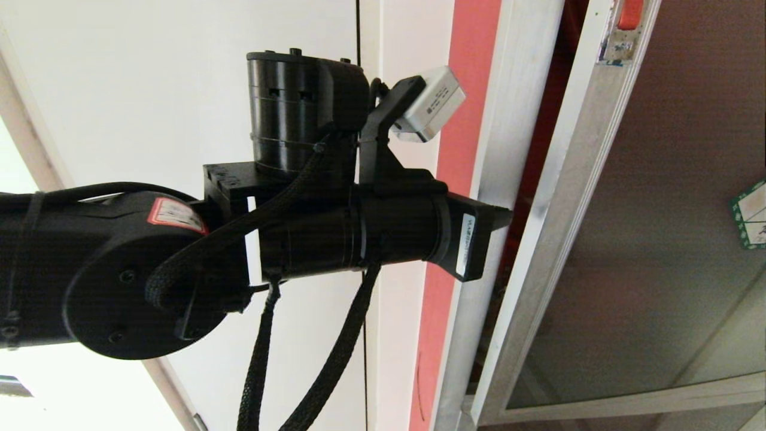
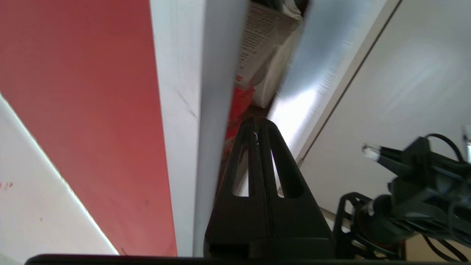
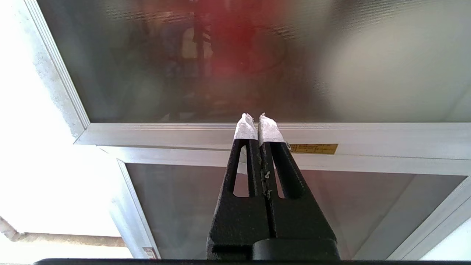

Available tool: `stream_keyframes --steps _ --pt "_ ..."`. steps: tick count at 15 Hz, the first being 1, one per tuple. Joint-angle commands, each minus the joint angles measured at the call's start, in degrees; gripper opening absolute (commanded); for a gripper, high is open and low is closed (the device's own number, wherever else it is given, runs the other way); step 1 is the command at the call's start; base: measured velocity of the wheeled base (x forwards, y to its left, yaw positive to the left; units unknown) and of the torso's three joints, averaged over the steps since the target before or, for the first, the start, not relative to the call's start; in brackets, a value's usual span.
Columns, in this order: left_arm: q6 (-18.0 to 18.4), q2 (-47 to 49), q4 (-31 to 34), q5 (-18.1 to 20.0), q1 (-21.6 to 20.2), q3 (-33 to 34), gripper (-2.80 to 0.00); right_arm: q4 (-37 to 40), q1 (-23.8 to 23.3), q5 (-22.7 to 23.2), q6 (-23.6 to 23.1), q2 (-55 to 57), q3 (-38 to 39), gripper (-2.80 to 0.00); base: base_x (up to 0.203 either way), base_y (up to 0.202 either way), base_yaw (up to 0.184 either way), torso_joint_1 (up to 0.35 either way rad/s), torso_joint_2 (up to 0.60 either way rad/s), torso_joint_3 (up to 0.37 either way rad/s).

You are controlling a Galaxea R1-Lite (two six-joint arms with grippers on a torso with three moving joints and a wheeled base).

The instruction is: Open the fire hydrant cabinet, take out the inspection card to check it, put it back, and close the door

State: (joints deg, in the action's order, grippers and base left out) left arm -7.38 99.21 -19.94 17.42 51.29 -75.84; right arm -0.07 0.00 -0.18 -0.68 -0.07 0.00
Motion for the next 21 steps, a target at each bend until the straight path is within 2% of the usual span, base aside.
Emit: stream_keyframes --steps 1,8,10,15,19,21 --pt "0.4 2.5 -0.1 0.1 -0.2 -1.7 -2.80 0.0 0.0 0.0 0.0 0.0 0.0 -2.80 0.000 0.000 0.000 0.000 0.00 0.000" --pt "1.0 4.1 -0.2 -0.2 -0.2 -4.0 -2.80 0.0 0.0 0.0 0.0 0.0 0.0 -2.80 0.000 0.000 0.000 0.000 0.00 0.000" --pt "2.1 4.5 -0.2 -0.3 -0.2 -4.1 -2.80 0.0 0.0 0.0 0.0 0.0 0.0 -2.80 0.000 0.000 0.000 0.000 0.00 0.000" --pt "2.1 4.0 -0.2 -0.3 -0.1 -3.5 -2.80 0.0 0.0 0.0 0.0 0.0 0.0 -2.80 0.000 0.000 0.000 0.000 0.00 0.000" --pt "2.2 1.3 -0.2 -0.2 1.4 -0.9 -2.80 0.0 0.0 0.0 0.0 0.0 0.0 -2.80 0.000 0.000 0.000 0.000 0.00 0.000" --pt "2.1 0.3 -0.2 -0.1 3.5 0.1 -2.80 0.0 0.0 0.0 0.0 0.0 0.0 -2.80 0.000 0.000 0.000 0.000 0.00 0.000"
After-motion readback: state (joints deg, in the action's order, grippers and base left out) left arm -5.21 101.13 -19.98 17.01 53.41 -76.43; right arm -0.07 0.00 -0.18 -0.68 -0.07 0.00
